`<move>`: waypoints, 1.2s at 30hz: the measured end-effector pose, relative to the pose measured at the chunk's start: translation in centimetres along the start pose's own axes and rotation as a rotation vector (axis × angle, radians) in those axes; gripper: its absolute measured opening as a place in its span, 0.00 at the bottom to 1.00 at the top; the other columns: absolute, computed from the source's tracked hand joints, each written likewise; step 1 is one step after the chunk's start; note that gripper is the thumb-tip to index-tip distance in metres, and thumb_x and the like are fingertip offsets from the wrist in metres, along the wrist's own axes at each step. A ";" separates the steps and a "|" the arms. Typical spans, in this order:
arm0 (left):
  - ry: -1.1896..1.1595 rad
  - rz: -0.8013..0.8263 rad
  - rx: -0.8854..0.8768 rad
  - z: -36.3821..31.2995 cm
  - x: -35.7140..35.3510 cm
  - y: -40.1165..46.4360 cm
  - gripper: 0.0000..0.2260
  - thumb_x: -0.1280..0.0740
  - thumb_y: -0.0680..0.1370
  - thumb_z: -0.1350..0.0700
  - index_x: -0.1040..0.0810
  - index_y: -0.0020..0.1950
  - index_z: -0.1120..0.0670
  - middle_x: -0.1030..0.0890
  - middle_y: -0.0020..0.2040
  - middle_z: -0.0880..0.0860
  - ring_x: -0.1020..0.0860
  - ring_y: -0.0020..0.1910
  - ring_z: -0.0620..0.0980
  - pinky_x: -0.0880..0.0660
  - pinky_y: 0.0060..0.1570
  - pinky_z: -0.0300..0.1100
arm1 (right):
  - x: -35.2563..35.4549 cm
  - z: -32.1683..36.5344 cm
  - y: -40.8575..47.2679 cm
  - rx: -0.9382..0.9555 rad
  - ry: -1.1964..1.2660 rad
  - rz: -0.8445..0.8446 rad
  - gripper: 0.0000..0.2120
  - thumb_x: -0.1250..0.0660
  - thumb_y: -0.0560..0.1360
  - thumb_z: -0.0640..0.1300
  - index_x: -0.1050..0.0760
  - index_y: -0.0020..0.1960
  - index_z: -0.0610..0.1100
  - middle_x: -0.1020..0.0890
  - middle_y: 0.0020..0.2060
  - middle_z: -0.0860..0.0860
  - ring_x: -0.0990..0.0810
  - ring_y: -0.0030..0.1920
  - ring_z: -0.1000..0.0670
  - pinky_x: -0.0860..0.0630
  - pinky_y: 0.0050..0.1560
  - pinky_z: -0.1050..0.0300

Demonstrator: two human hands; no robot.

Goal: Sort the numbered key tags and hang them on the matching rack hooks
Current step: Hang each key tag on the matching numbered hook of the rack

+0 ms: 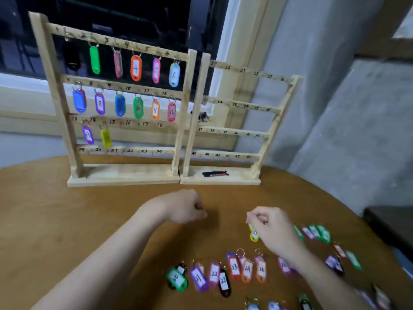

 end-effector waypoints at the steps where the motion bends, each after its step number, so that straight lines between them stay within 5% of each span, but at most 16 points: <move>1: -0.005 0.029 -0.006 -1.0 -1.0 0.3 0.12 0.34 0.80 0.45 0.18 0.51 0.52 0.15 0.43 0.51 0.17 0.42 0.50 0.20 0.47 0.46 | 0.6 -1.0 -0.4 -0.024 -0.015 -0.002 0.14 0.33 0.80 0.47 0.20 0.37 0.48 0.20 0.28 0.47 0.25 0.29 0.48 0.30 0.33 0.52; 7: -0.197 -0.075 -0.033 -6.0 -5.4 3.7 0.07 0.32 0.79 0.53 0.16 0.43 0.52 0.17 0.39 0.49 0.21 0.39 0.48 0.29 0.42 0.38 | 2.0 -5.3 -1.2 -0.156 -0.142 -0.035 0.11 0.29 0.76 0.49 0.22 0.35 0.50 0.24 0.22 0.55 0.28 0.28 0.54 0.30 0.32 0.54; 12: -0.336 -0.176 0.049 -7.8 -8.3 6.8 0.11 0.31 0.79 0.49 0.17 0.39 0.53 0.19 0.33 0.46 0.24 0.32 0.41 0.26 0.39 0.35 | 1.3 -5.4 -0.7 -0.189 -0.257 0.054 0.05 0.30 0.78 0.50 0.17 0.46 0.51 0.19 0.34 0.56 0.21 0.39 0.51 0.25 0.38 0.57; 16: -0.380 -0.211 0.152 -7.8 -9.6 8.3 0.13 0.29 0.76 0.41 0.16 0.43 0.50 0.16 0.40 0.49 0.19 0.41 0.49 0.23 0.46 0.44 | 0.9 -5.2 0.0 -0.233 -0.306 0.096 0.11 0.29 0.75 0.56 0.17 0.47 0.49 0.17 0.38 0.53 0.17 0.42 0.47 0.21 0.41 0.55; 20: -0.300 -0.243 0.219 -7.9 -10.4 8.8 0.07 0.28 0.75 0.46 0.16 0.48 0.47 0.19 0.42 0.49 0.20 0.46 0.52 0.27 0.45 0.41 | 0.2 -4.9 0.3 -0.269 -0.372 0.101 0.15 0.28 0.75 0.58 0.19 0.53 0.48 0.16 0.48 0.50 0.17 0.48 0.44 0.21 0.44 0.53; 29: -0.546 -0.257 0.206 -7.8 -10.0 8.6 0.03 0.27 0.73 0.56 0.19 0.41 0.48 0.18 0.34 0.48 0.21 0.37 0.49 0.23 0.55 0.47 | -0.3 -5.3 0.7 -0.329 -0.180 0.165 0.12 0.24 0.73 0.53 0.20 0.51 0.46 0.16 0.46 0.49 0.18 0.47 0.45 0.18 0.49 0.49; 34: -0.629 -0.255 0.225 -7.8 -9.5 8.3 0.06 0.34 0.82 0.58 0.18 0.48 0.52 0.17 0.37 0.52 0.24 0.36 0.45 0.30 0.38 0.30 | 1.1 -6.1 0.5 -0.293 0.022 0.089 0.10 0.28 0.76 0.48 0.19 0.42 0.41 0.15 0.40 0.41 0.17 0.40 0.40 0.27 0.37 0.54; 36: -0.623 -0.267 0.241 -7.9 -9.6 8.4 0.06 0.32 0.81 0.55 0.17 0.47 0.51 0.16 0.36 0.51 0.24 0.36 0.46 0.29 0.41 0.35 | 2.1 -6.5 0.1 -0.265 0.159 0.058 0.09 0.30 0.77 0.46 0.21 0.39 0.46 0.15 0.35 0.43 0.18 0.36 0.43 0.29 0.36 0.55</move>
Point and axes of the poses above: each hand's wrist, its own y-axis towards the middle knuckle, its own x-axis out of the back of the hand, z = x × y, the point moved 4 cm from there along y, towards the middle knuckle
